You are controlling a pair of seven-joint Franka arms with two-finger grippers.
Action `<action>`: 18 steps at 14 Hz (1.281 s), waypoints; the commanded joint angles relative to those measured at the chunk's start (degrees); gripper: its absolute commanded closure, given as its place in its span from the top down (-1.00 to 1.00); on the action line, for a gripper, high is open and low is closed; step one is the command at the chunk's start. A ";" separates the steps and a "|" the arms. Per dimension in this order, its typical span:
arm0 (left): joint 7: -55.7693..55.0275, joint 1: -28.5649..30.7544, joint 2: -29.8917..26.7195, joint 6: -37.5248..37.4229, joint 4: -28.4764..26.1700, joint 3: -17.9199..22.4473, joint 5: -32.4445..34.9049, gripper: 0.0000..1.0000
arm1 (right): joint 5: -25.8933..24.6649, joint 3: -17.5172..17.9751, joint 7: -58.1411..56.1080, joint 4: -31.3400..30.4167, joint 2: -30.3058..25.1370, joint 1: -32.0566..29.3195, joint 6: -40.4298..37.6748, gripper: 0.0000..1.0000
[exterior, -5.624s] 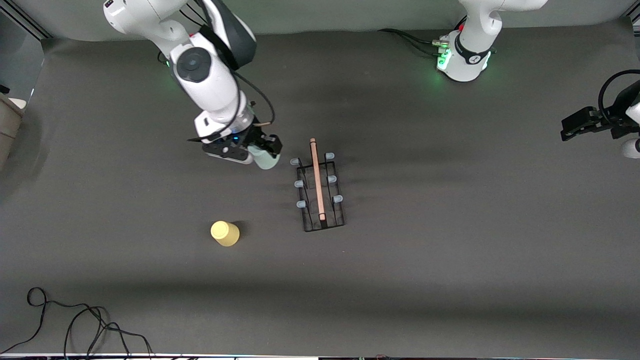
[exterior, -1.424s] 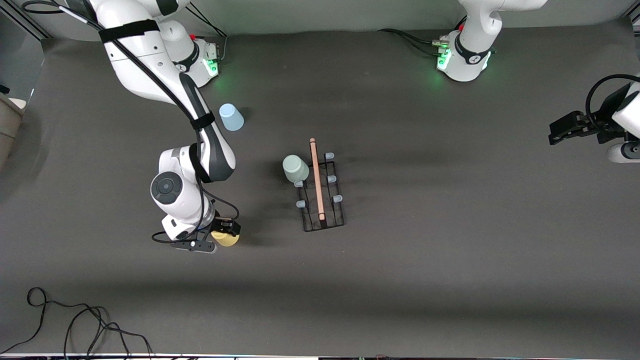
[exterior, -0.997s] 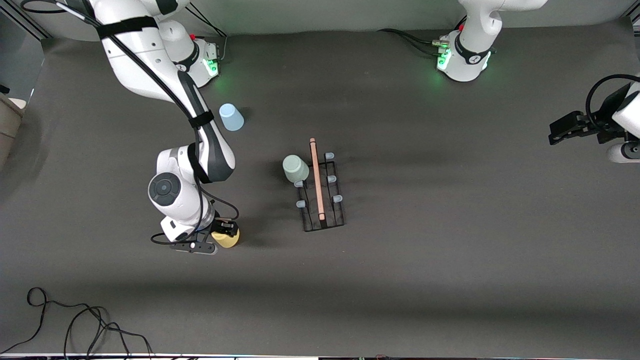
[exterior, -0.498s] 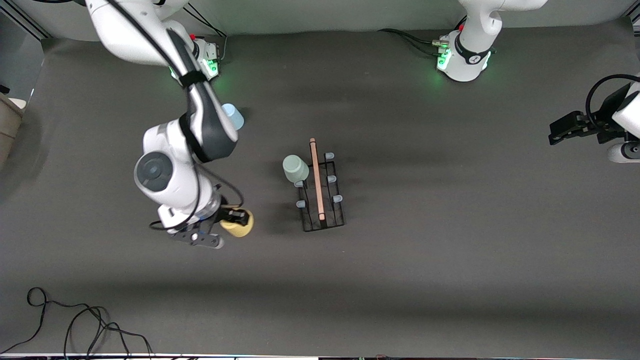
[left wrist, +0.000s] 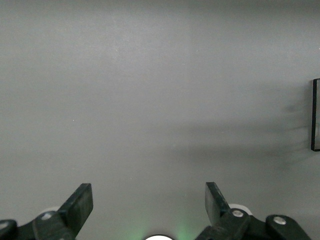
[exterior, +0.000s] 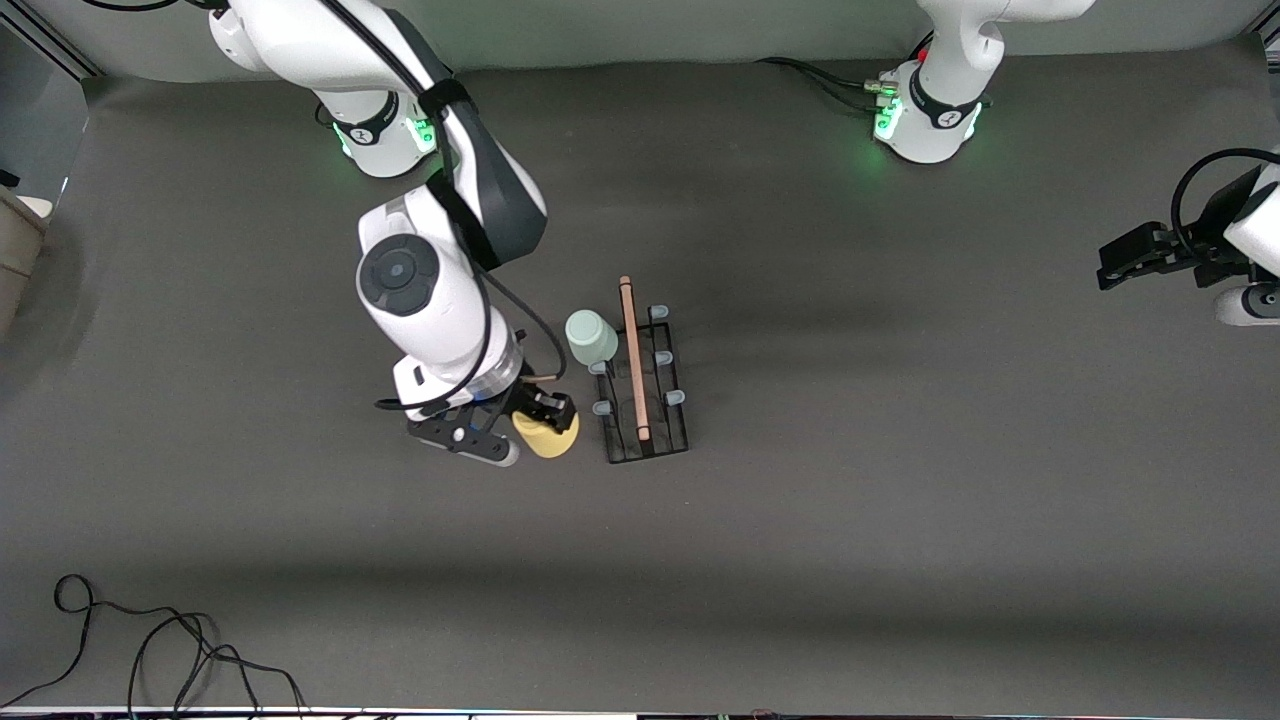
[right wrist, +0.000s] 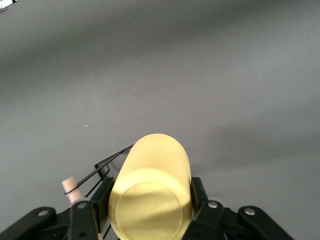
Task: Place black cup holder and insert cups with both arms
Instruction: 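Carry the yellow cup onto a rack peg and release it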
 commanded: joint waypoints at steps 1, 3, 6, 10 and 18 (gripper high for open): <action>-0.73 0.15 -0.62 0.30 -0.15 -0.23 0.12 1.00 | 0.27 -0.71 4.51 1.88 2.45 3.22 -0.16 -1.00; -0.73 0.06 -0.62 0.30 -0.24 -0.15 0.12 1.00 | 0.19 -0.62 5.74 1.88 3.68 3.93 2.46 -1.00; -0.73 0.15 -0.62 0.30 -0.24 -0.15 0.12 1.00 | 0.10 -0.71 6.71 1.88 5.53 4.72 4.93 -1.00; -0.73 0.06 -0.62 0.30 -0.15 -0.24 0.12 1.00 | 0.18 -0.71 6.63 1.88 7.20 4.99 5.99 0.84; -0.81 0.06 -0.53 0.30 -0.15 -0.24 0.12 1.00 | -1.22 -7.54 -8.72 3.02 -1.57 2.62 -9.97 0.85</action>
